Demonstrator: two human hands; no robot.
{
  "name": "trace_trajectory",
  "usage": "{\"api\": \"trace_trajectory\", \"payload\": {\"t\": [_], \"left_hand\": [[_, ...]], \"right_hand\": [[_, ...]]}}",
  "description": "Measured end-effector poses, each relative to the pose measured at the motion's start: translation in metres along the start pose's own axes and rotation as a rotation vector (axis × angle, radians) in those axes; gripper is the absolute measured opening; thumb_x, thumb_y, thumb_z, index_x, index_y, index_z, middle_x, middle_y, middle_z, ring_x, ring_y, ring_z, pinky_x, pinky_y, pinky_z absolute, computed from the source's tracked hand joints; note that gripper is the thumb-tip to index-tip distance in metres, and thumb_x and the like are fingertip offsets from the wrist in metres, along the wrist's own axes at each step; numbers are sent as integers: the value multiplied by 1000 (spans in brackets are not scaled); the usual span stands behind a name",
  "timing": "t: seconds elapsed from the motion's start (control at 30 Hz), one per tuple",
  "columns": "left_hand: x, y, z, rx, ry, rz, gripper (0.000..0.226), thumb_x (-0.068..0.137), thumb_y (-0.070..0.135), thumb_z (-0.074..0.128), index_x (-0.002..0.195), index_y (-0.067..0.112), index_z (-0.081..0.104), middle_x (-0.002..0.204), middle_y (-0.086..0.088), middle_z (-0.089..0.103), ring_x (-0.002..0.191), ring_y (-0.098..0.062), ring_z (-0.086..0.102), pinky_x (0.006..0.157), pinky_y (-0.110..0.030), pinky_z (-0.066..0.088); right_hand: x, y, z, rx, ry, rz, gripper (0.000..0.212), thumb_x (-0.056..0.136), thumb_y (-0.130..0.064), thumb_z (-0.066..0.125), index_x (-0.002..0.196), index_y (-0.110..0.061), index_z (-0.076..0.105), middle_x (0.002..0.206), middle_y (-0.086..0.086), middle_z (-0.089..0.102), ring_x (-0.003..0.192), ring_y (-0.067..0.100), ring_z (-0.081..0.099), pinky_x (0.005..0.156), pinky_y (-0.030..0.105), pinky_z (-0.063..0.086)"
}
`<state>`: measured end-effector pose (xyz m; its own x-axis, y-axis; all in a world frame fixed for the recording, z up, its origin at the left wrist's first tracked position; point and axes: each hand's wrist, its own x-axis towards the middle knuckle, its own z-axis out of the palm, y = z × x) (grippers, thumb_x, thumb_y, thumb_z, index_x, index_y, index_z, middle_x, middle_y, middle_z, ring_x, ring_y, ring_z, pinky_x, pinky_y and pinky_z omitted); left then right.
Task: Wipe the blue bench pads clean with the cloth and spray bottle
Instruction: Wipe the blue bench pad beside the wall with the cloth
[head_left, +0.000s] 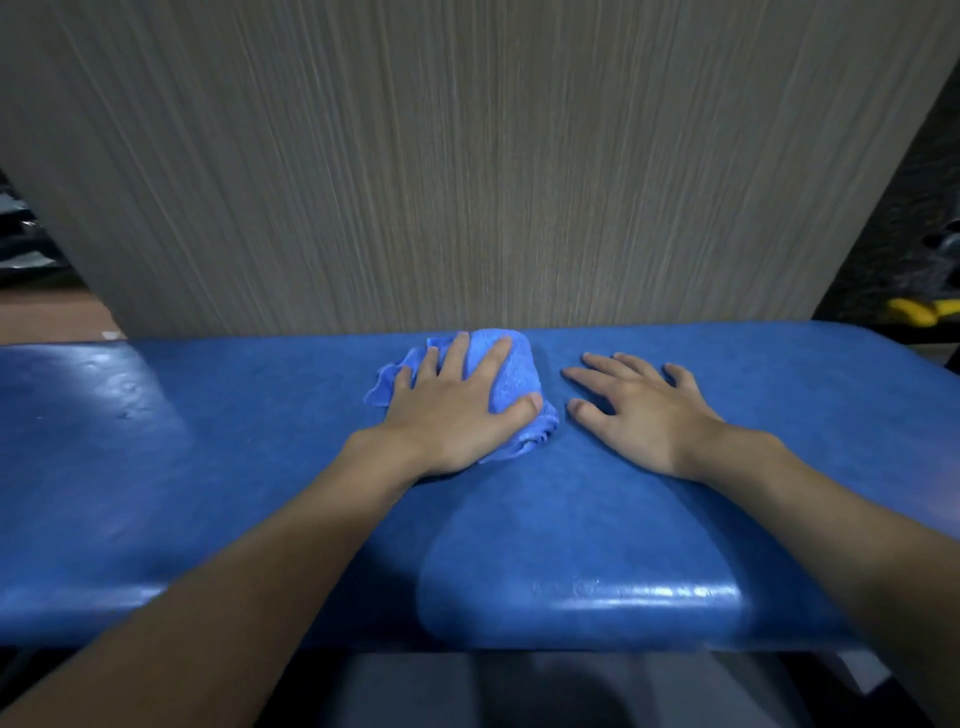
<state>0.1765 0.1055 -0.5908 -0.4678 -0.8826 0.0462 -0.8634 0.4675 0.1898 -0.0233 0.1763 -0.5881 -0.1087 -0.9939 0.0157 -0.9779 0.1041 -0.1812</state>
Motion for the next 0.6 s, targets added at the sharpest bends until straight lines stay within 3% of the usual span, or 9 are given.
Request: {"api": "trace_trajectory", "payload": {"t": [0.2, 0.3, 0.4, 0.6], "left_hand": [[-98, 8, -5, 29, 3, 48, 95, 63, 83, 3, 152, 51, -8, 166, 6, -11, 153, -23, -7, 122, -49, 1], [-119, 7, -2, 56, 12, 52, 96, 61, 84, -1, 151, 51, -12, 166, 7, -13, 153, -23, -9, 122, -49, 2], [-111, 6, -2, 34, 15, 48, 95, 61, 85, 2, 150, 53, -8, 166, 8, -8, 153, -23, -4, 121, -51, 4], [-47, -11, -3, -1, 37, 11, 97, 62, 85, 6, 152, 50, 5, 165, 9, 4, 152, -25, 6, 120, -52, 9]], "right_hand": [[-5, -7, -7, -96, -31, 10, 54, 101, -57, 22, 152, -42, 24, 164, -13, 15, 152, 15, 7, 117, 60, -3], [-3, -16, -16, -69, 6, -11, 47, 103, -48, 30, 148, -38, 36, 159, -14, 27, 151, 17, 11, 116, 63, -2], [2, -25, -17, 53, 40, -30, 49, 104, -45, 31, 152, -37, 29, 162, -13, 23, 152, 14, 10, 119, 59, 0], [13, -22, 4, -16, -25, -28, 54, 100, -57, 25, 152, -42, 24, 164, -15, 11, 152, 13, 6, 119, 57, 1]]}}
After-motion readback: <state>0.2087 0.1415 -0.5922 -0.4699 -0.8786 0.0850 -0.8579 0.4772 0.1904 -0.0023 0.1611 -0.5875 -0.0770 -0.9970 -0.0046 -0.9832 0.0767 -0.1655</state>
